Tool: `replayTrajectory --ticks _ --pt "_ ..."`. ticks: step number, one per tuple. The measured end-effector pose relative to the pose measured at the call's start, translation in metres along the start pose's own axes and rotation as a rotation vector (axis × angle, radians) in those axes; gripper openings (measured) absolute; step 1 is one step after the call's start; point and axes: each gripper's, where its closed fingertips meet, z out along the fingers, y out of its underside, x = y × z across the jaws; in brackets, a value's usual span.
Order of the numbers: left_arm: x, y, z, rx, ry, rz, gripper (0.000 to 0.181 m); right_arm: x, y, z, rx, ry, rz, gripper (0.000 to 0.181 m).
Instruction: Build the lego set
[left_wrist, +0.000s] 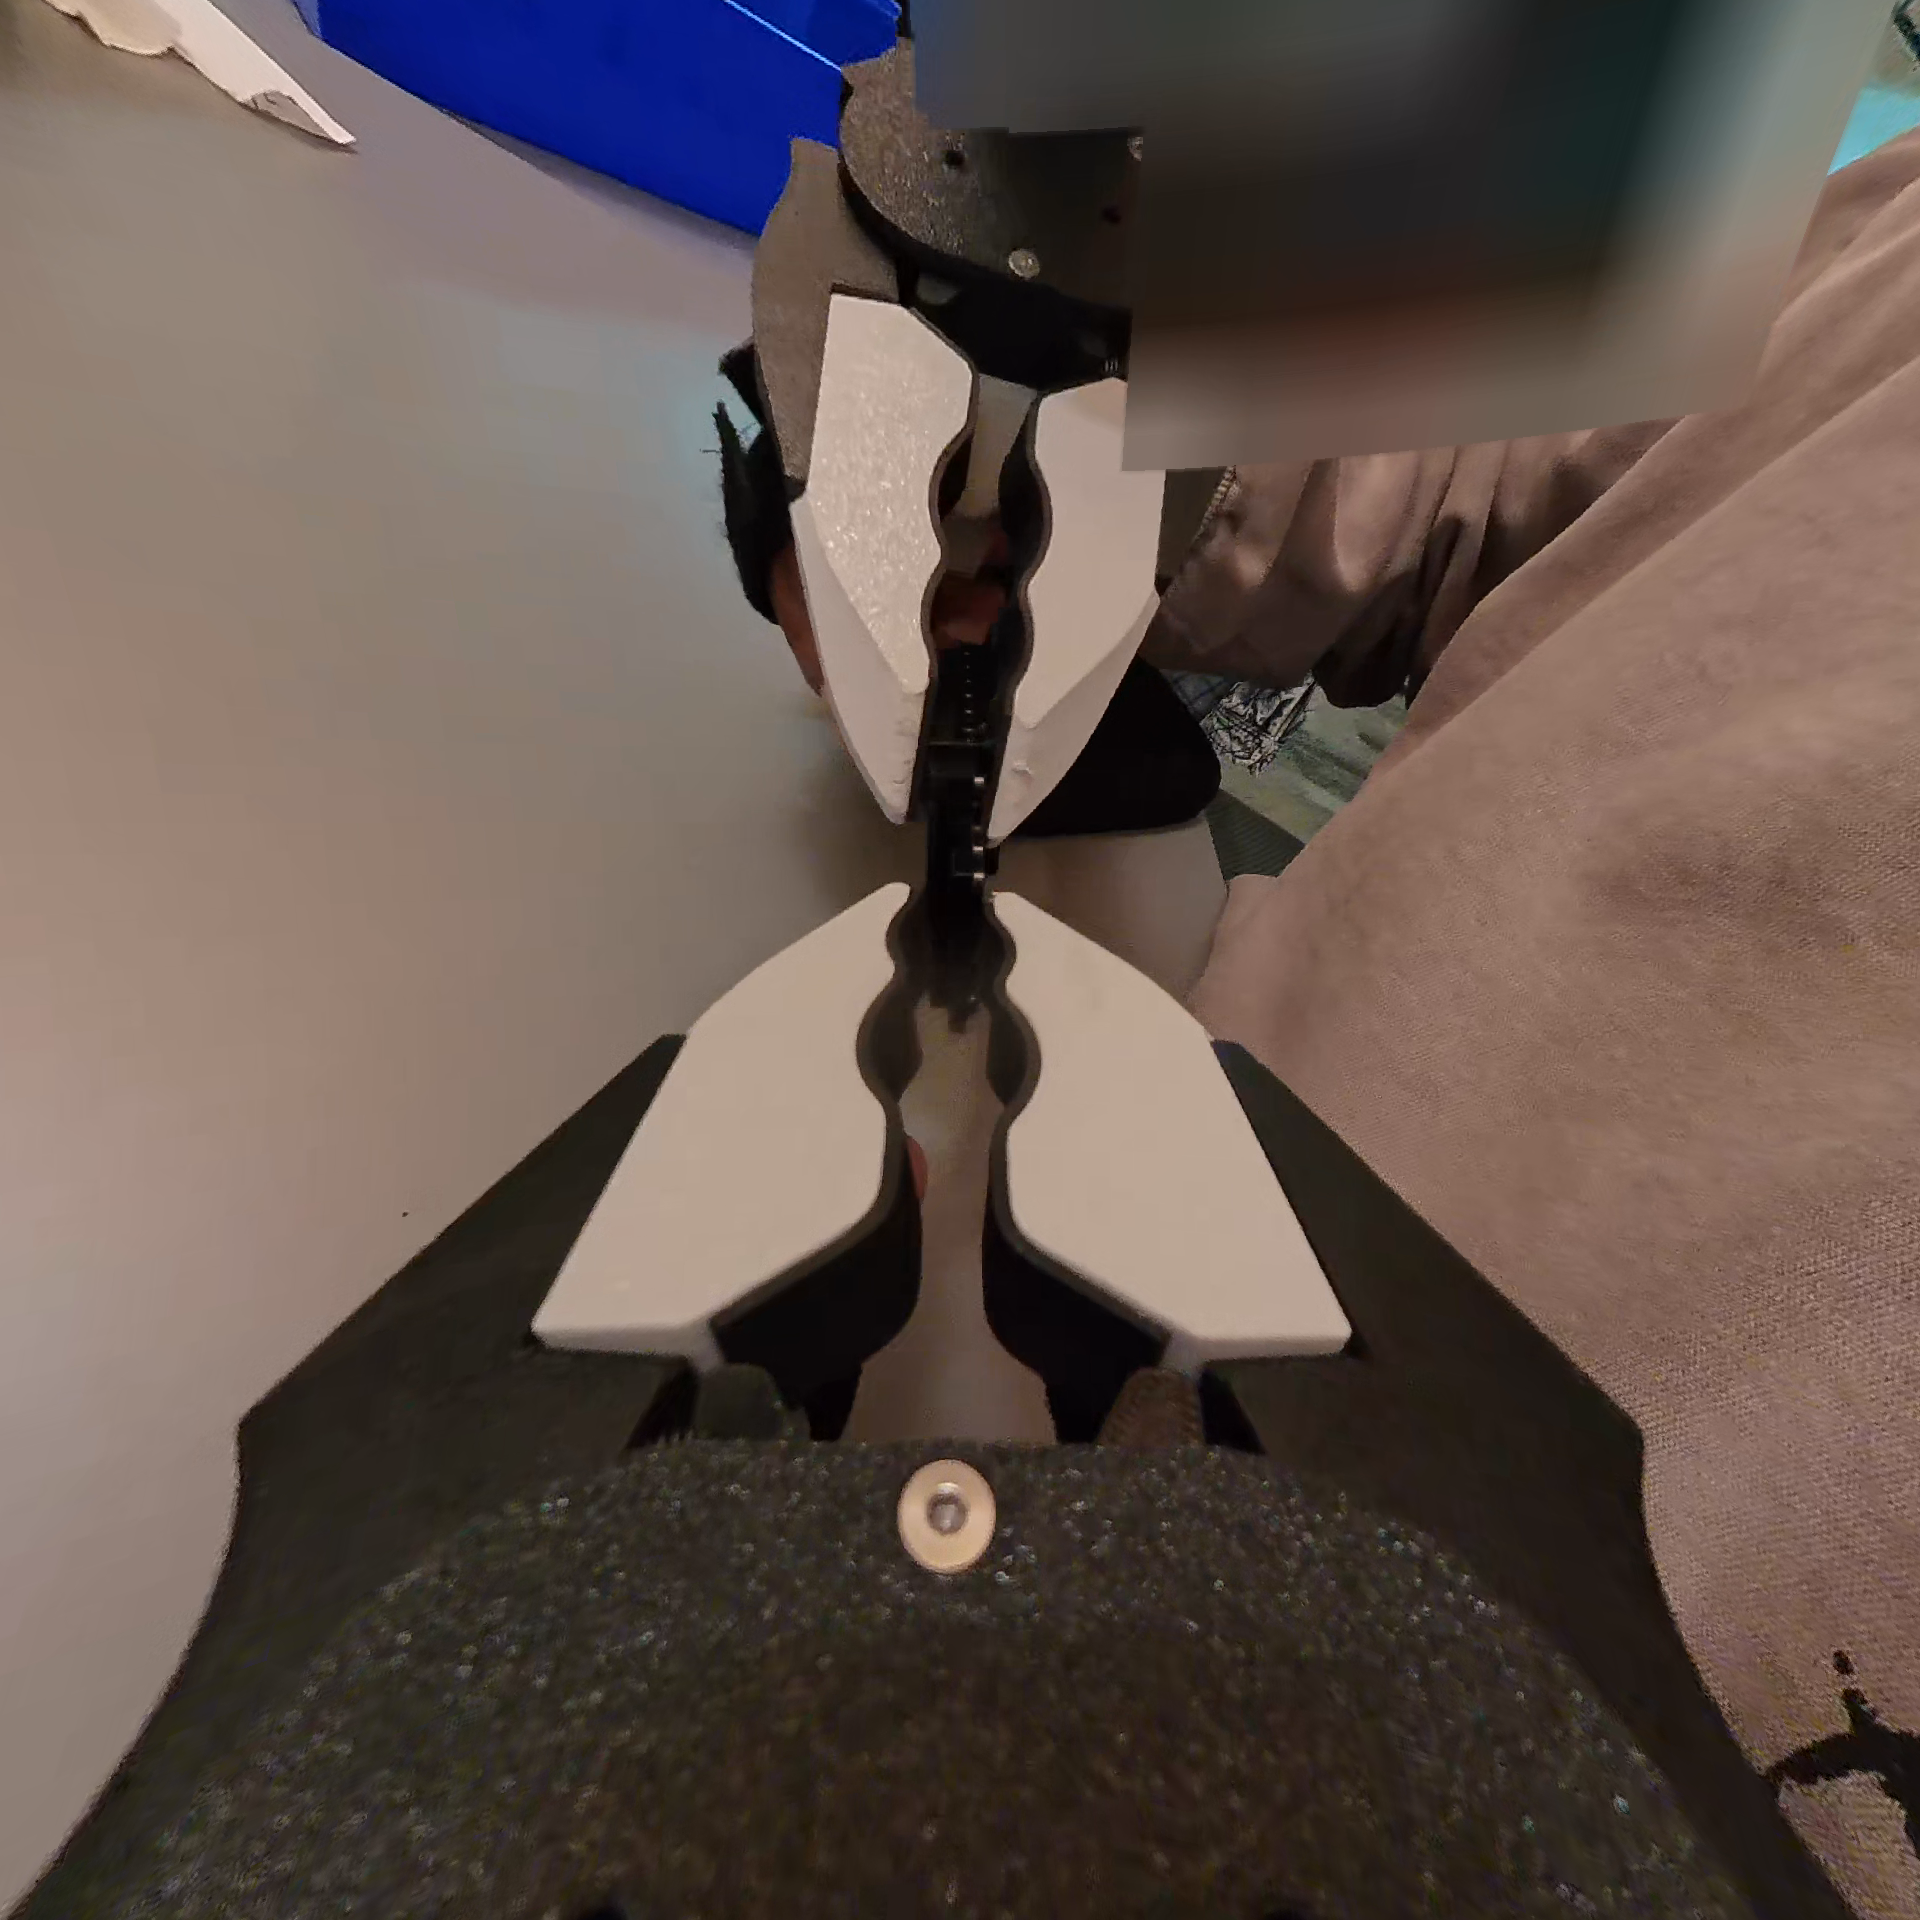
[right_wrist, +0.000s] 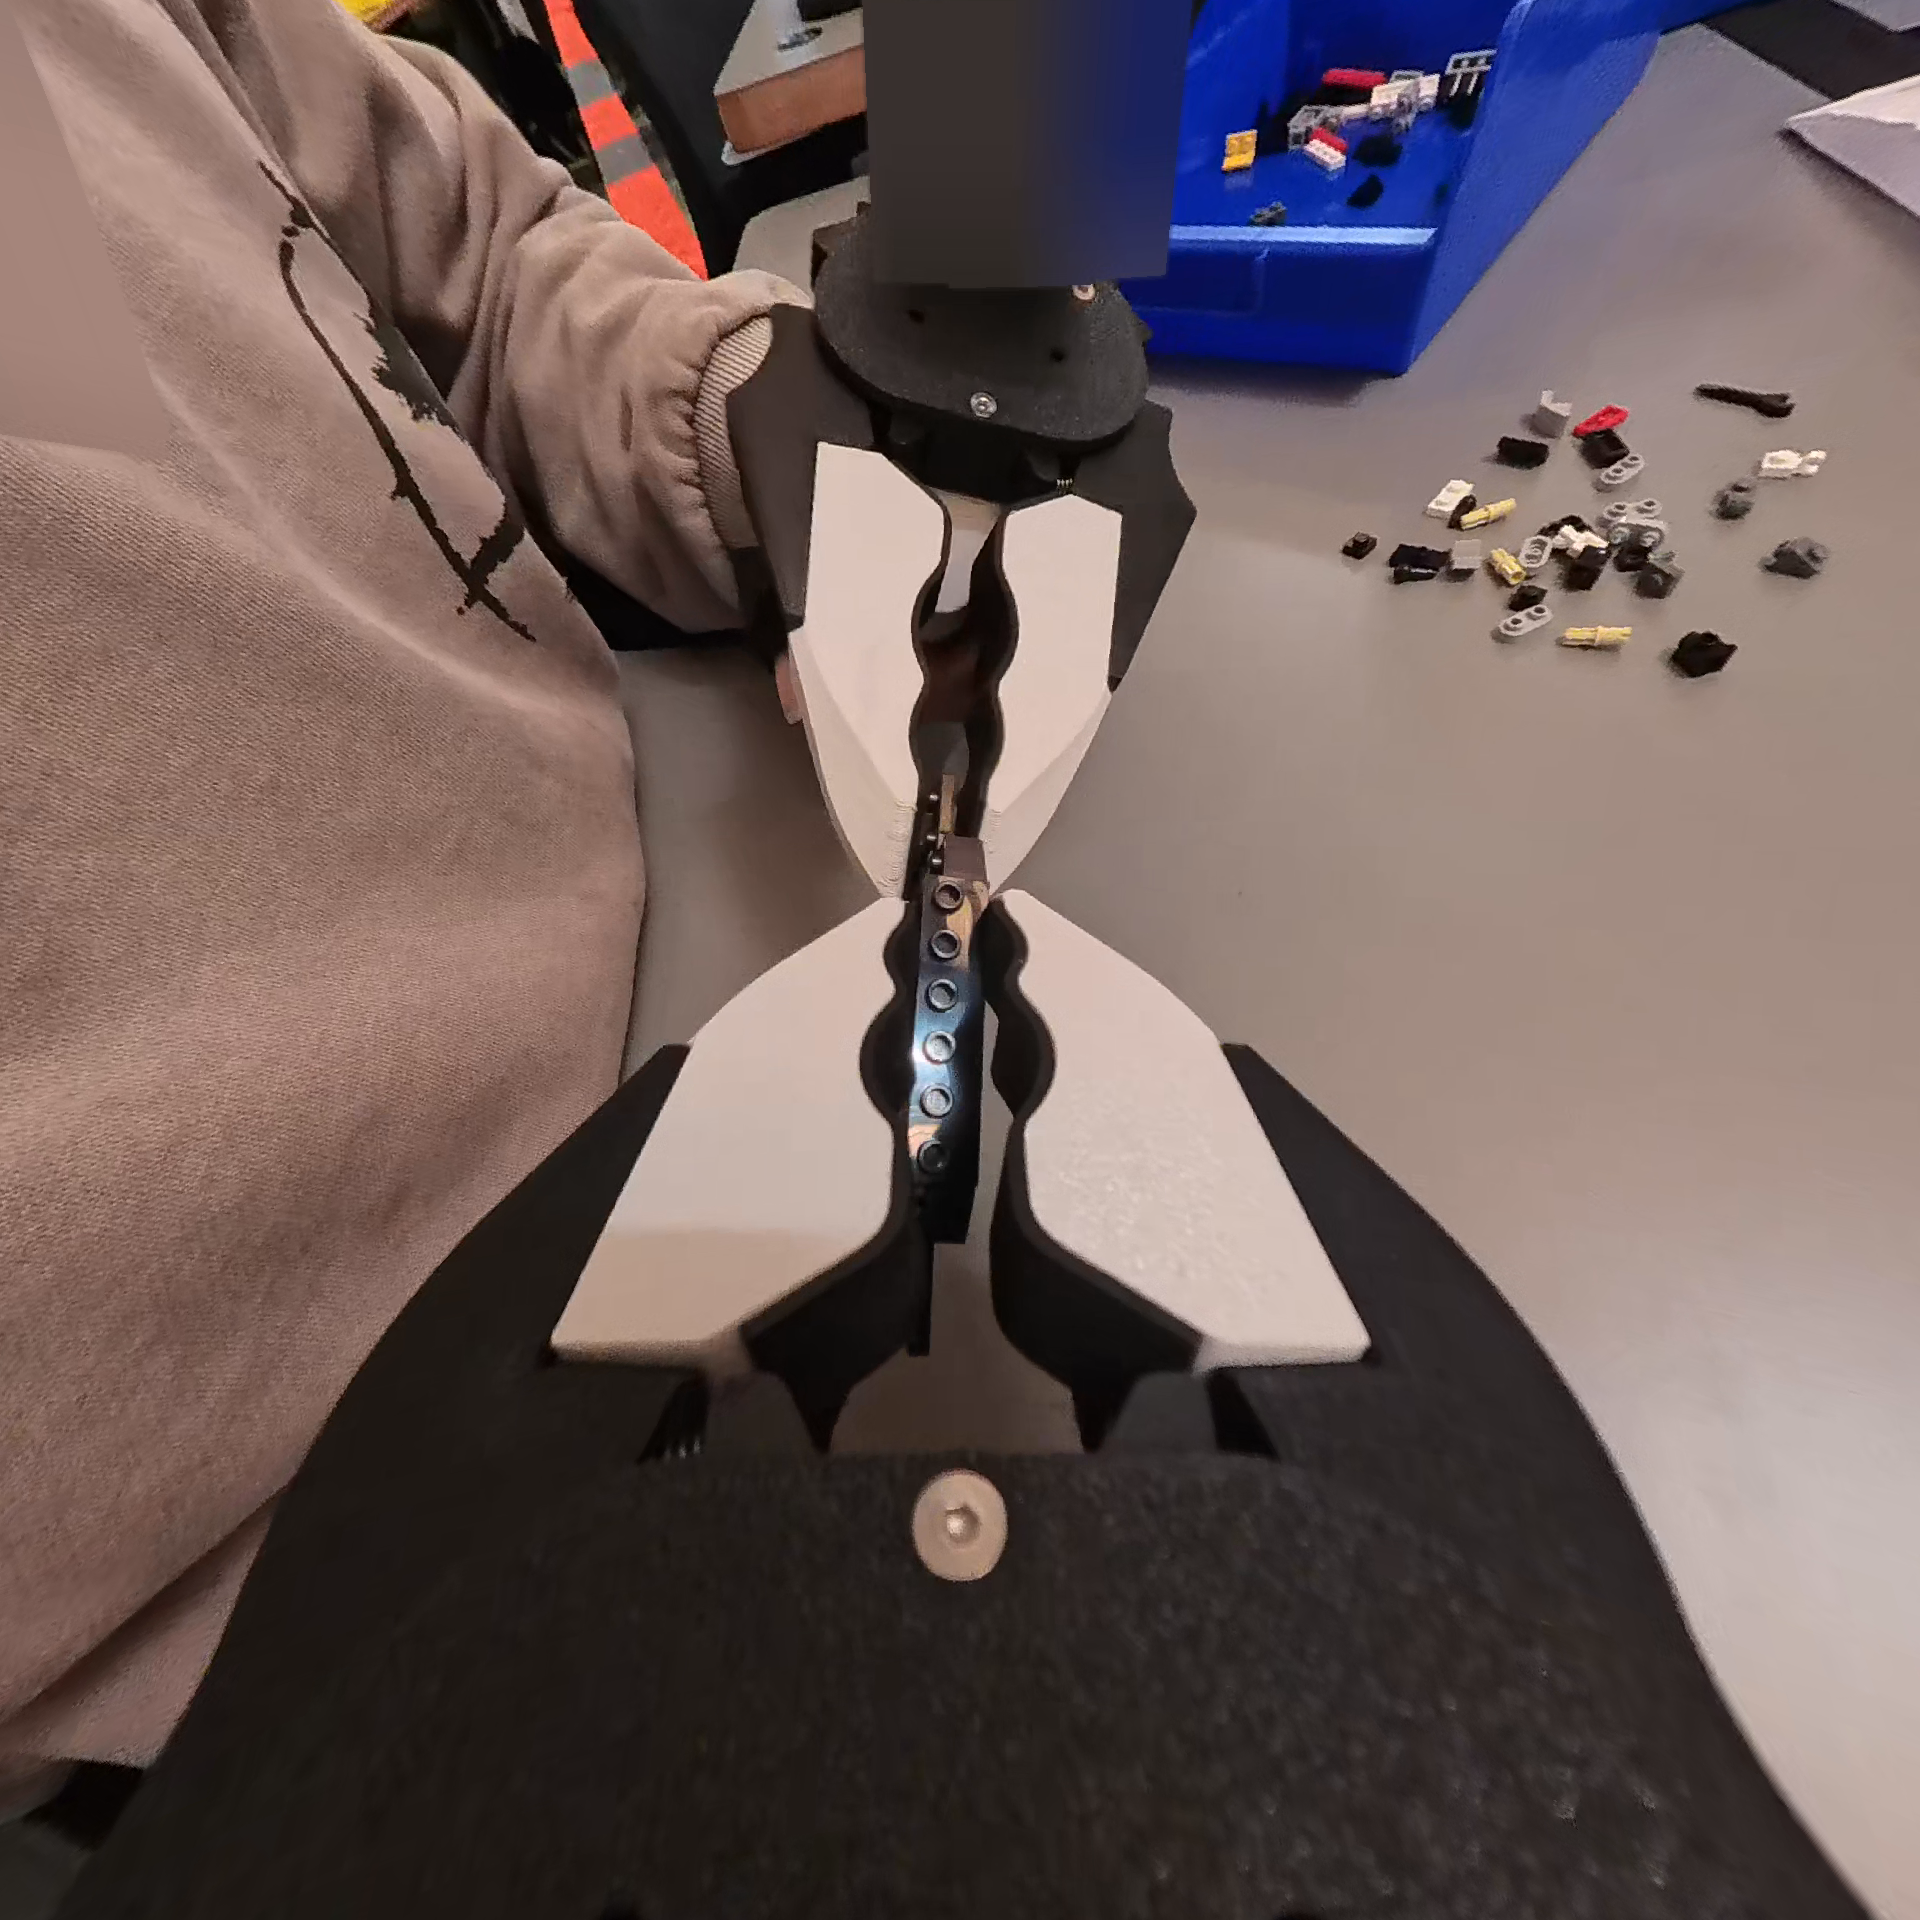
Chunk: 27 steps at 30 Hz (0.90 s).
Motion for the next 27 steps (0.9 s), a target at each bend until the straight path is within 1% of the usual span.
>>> replayTrajectory --ticks 3,5,7,9,11,12,13,20,23,25,27 --pt "0.001 0.002 0.002 -0.006 0.002 0.008 0.008 -0.002 0.002 0.000 -0.014 0.001 0.005 0.011" --pt "0.000 -0.002 0.000 0.016 0.009 0.001 0.008 0.000 -0.001 -0.002 0.009 0.019 0.016 0.011" --pt "0.001 -0.006 0.000 0.040 0.023 -0.010 0.009 -0.001 -0.004 -0.003 0.009 0.007 0.024 0.011" --pt "0.003 -0.005 -0.001 0.029 0.024 0.013 0.008 -0.001 -0.004 -0.003 -0.007 0.003 0.017 0.019" --pt "0.004 -0.003 0.000 0.016 0.018 0.037 0.008 -0.003 -0.005 -0.002 -0.018 -0.017 0.021 0.022" --pt "0.005 -0.002 0.000 0.015 0.020 0.040 0.009 -0.005 -0.004 0.000 -0.027 -0.026 0.020 0.021" --pt "0.005 -0.001 0.001 0.012 0.016 0.041 0.008 -0.007 -0.004 0.001 -0.029 -0.032 0.004 0.012" --pt "-0.003 0.001 -0.001 0.008 -0.047 0.073 0.008 -0.001 -0.004 0.005 -0.022 0.033 -0.016 0.011" --pt "-0.005 0.001 0.000 0.017 -0.069 0.089 0.008 0.002 -0.002 0.006 -0.026 0.046 -0.006 0.011" --pt "-0.004 -0.003 0.000 0.050 -0.060 0.080 0.011 0.000 -0.003 0.008 -0.020 0.029 0.002 0.011" --pt "-0.005 -0.002 0.001 0.046 -0.063 0.083 0.009 0.002 -0.004 0.009 -0.027 0.034 -0.008 0.011"
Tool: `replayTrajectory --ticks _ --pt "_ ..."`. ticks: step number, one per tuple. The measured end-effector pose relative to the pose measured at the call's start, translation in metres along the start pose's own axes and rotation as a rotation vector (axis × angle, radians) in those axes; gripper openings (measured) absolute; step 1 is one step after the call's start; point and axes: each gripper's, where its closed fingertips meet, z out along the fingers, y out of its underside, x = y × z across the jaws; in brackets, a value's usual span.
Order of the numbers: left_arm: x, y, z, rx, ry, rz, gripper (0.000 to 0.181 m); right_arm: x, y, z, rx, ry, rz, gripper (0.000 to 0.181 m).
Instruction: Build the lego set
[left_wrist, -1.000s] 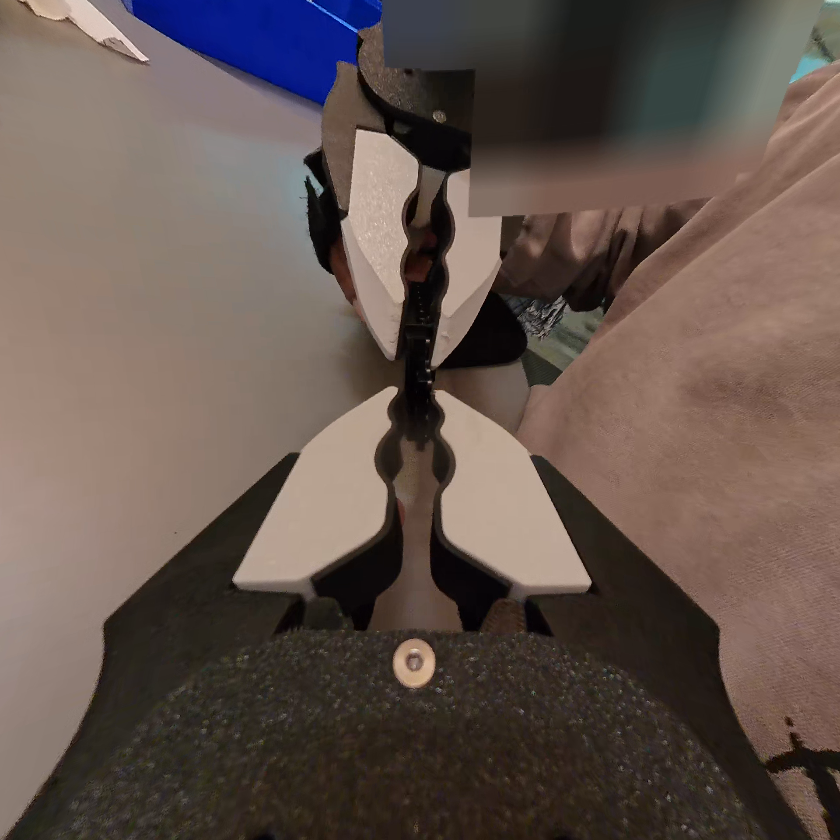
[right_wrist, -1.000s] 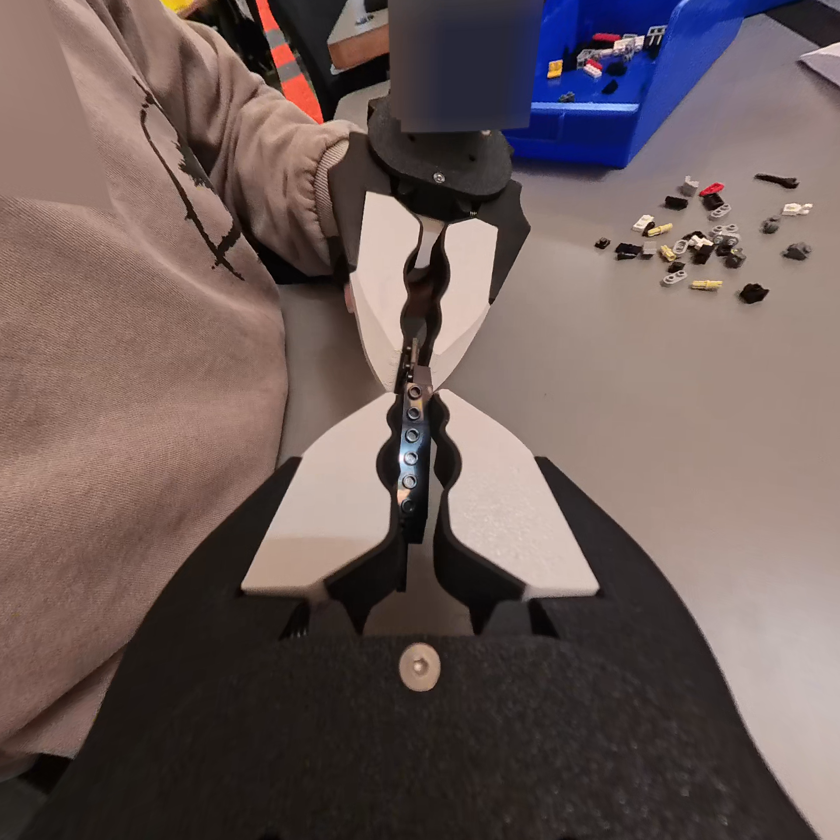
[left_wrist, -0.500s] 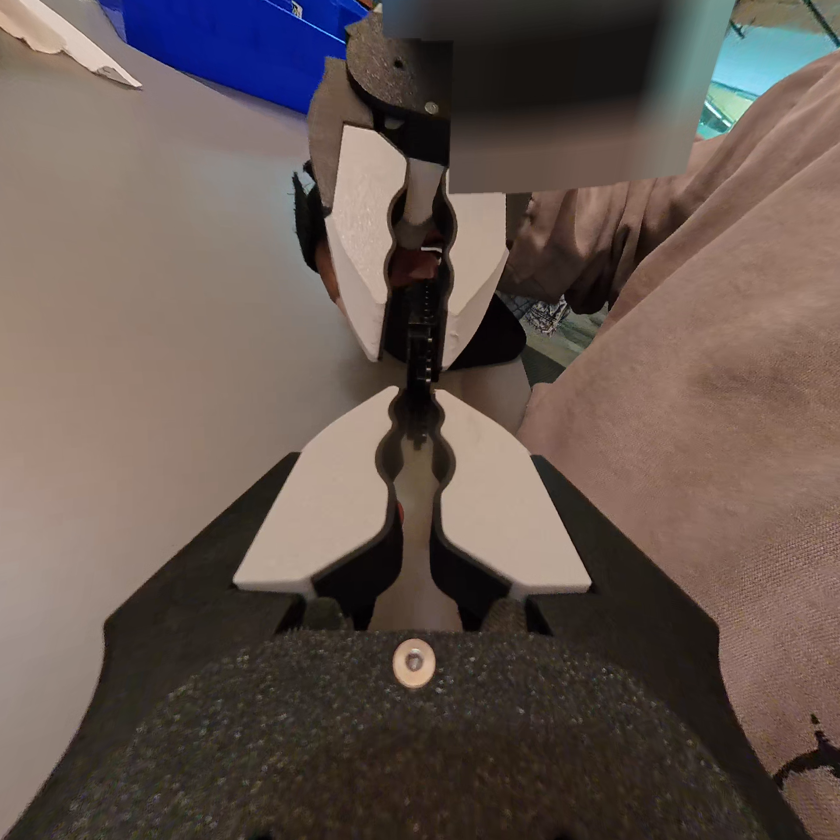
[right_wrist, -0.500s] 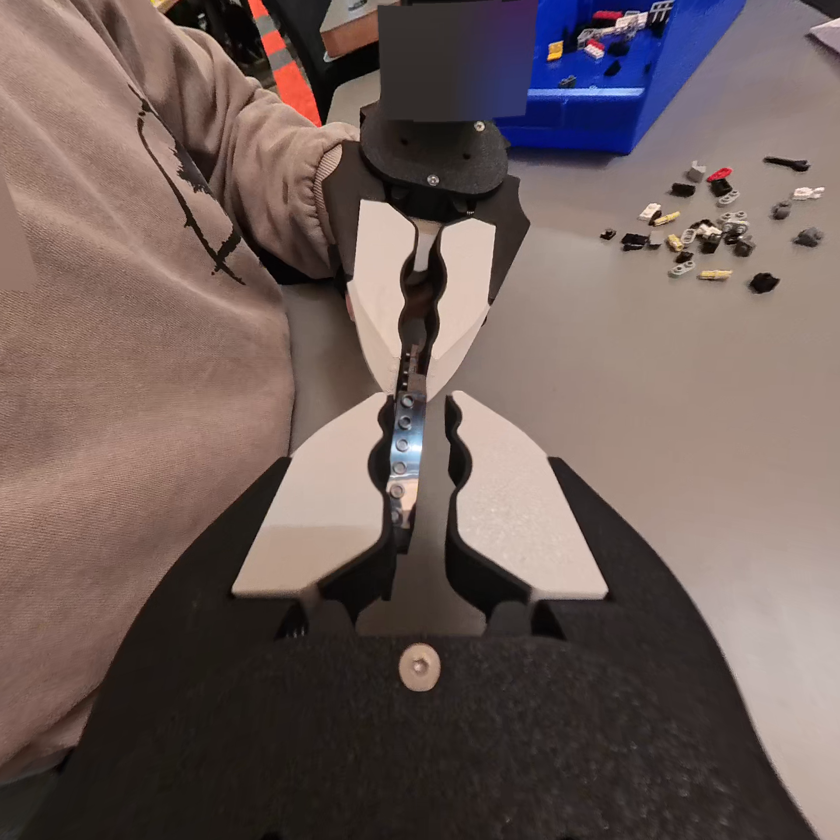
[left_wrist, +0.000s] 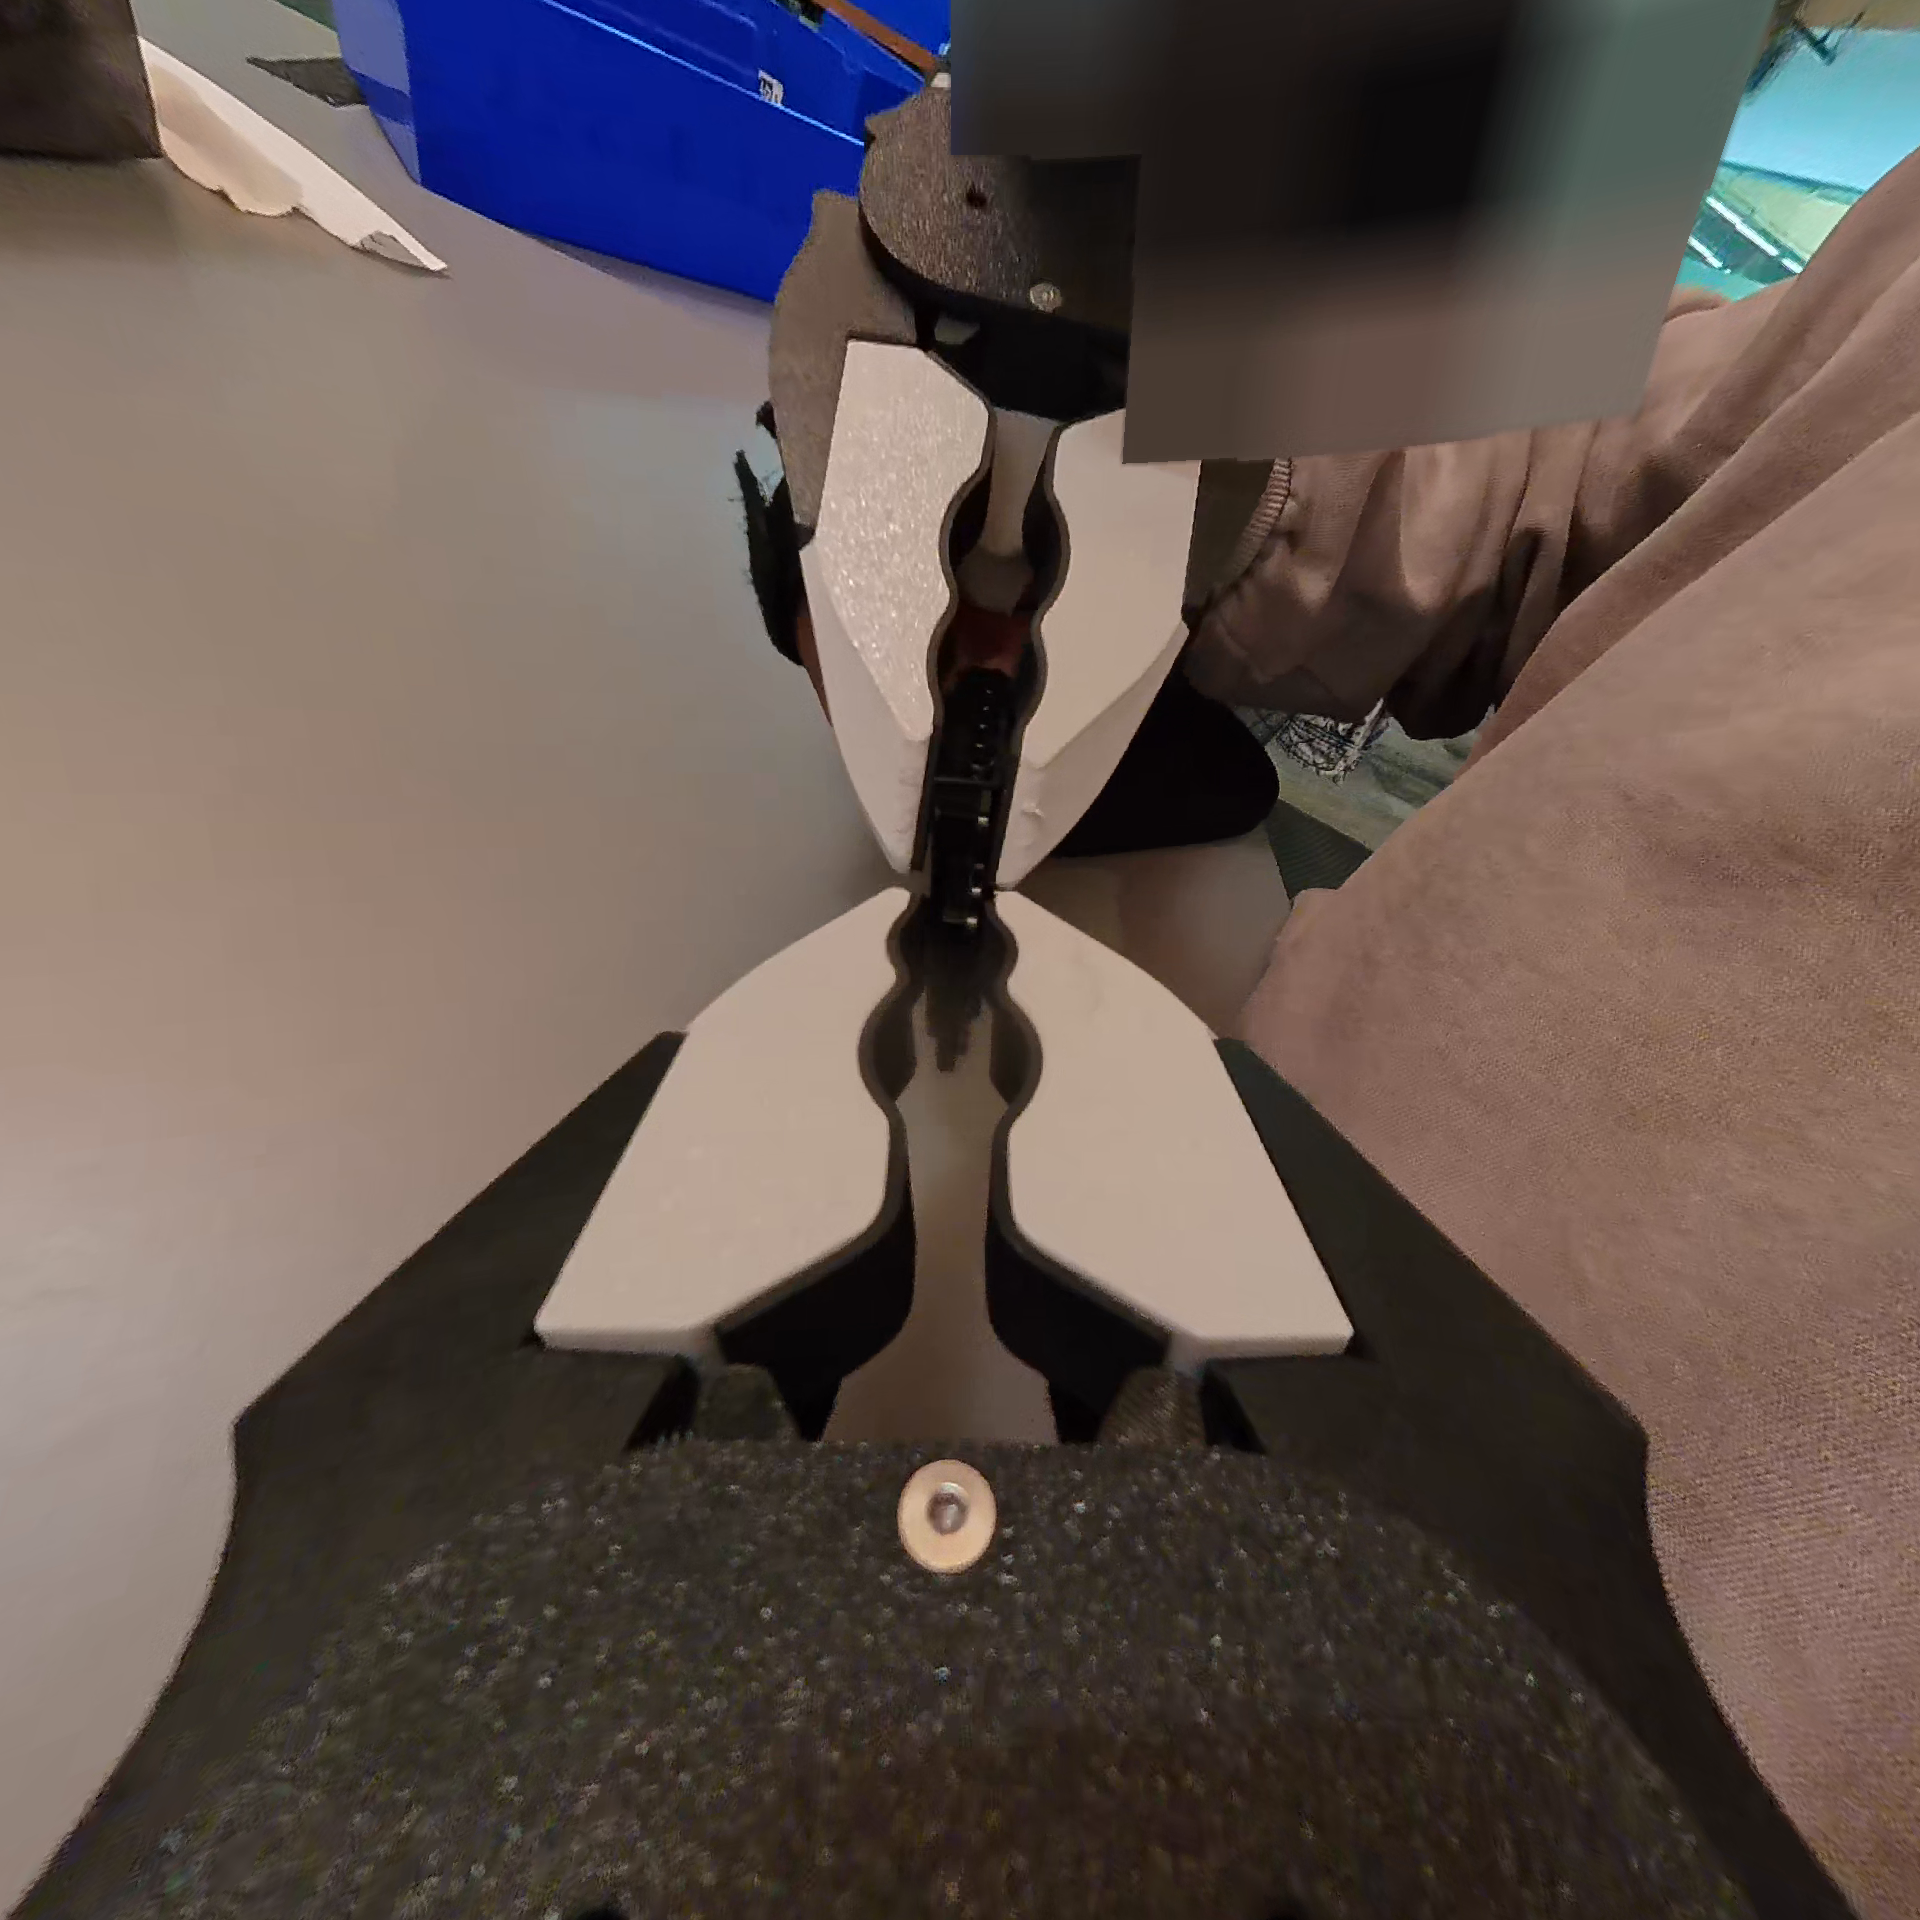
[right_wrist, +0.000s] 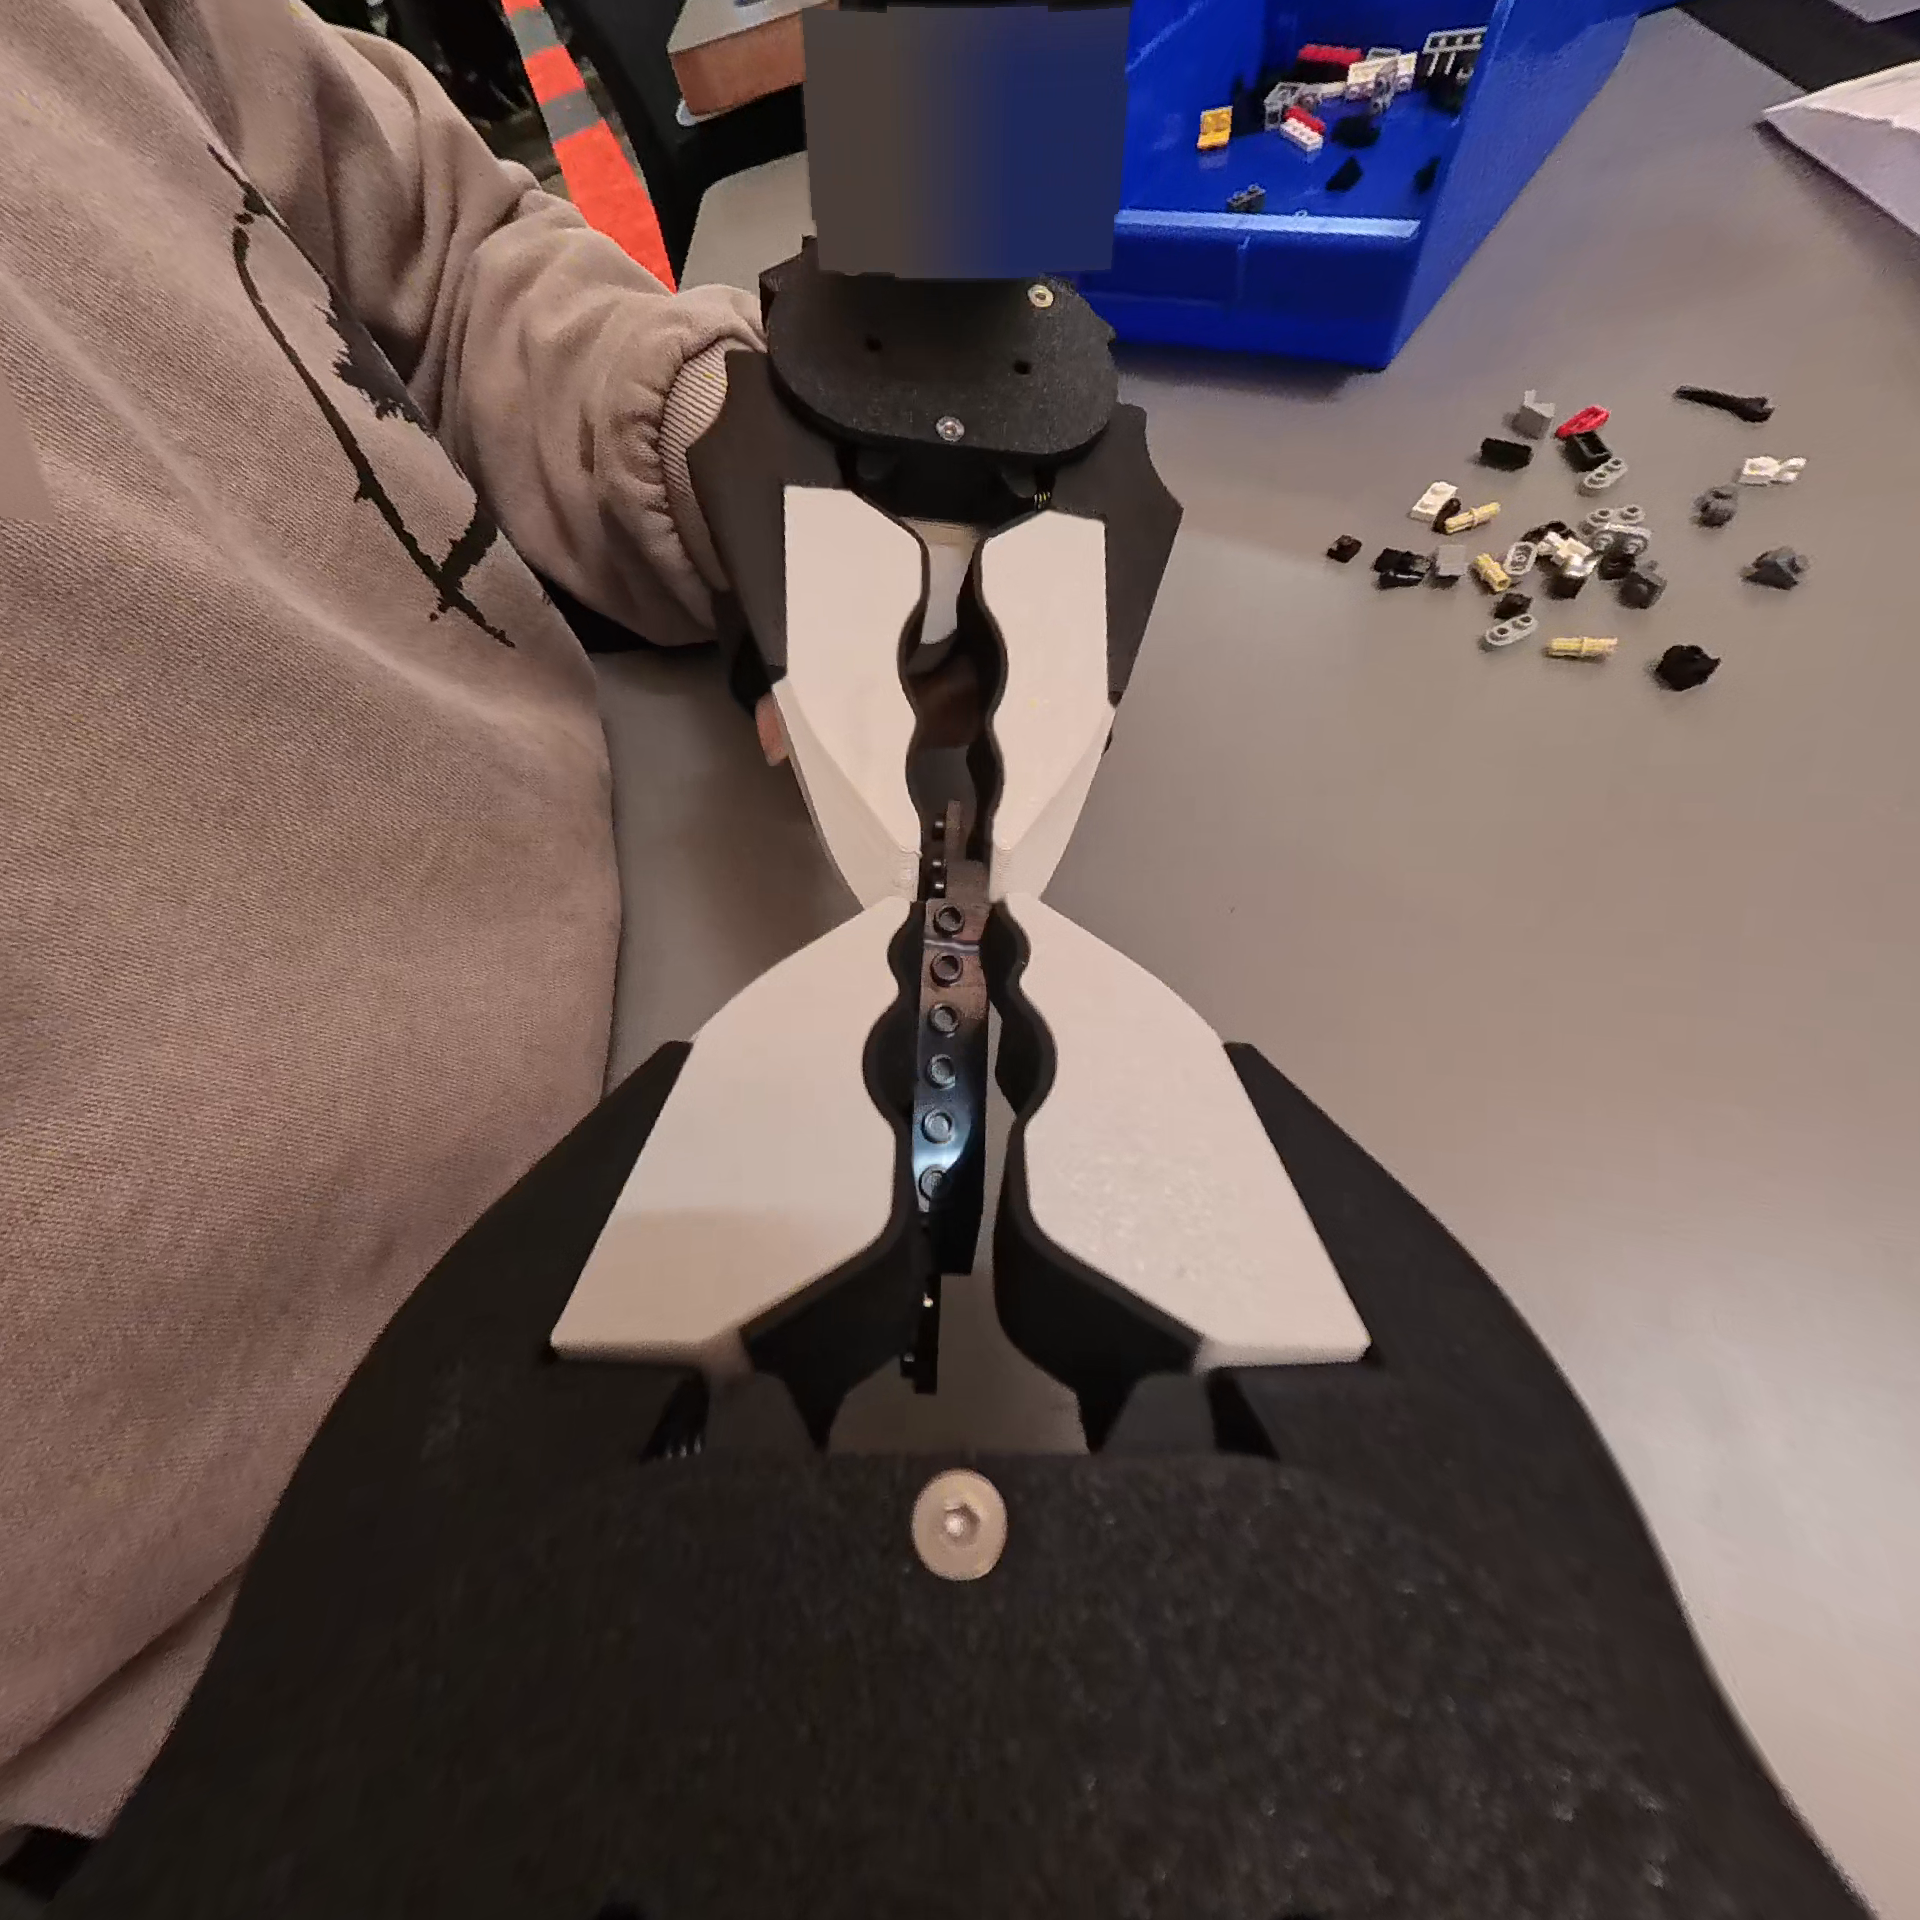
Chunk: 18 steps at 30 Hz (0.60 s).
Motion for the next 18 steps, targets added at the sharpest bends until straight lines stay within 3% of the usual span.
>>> replayTrajectory --ticks 9,11,18 --pt "-0.0054 -0.0009 -0.0044 -0.021 -0.051 0.014 0.009 0.0051 -0.0043 0.0028 0.016 0.002 0.027 0.010" --pt "-0.0067 -0.0017 -0.0047 -0.021 -0.059 0.015 0.009 0.0029 -0.0046 0.0019 0.015 -0.015 0.044 0.018" --pt "-0.0048 -0.0011 -0.0049 -0.031 -0.068 0.020 0.009 0.0050 -0.0031 0.0027 0.010 0.031 0.009 0.010"
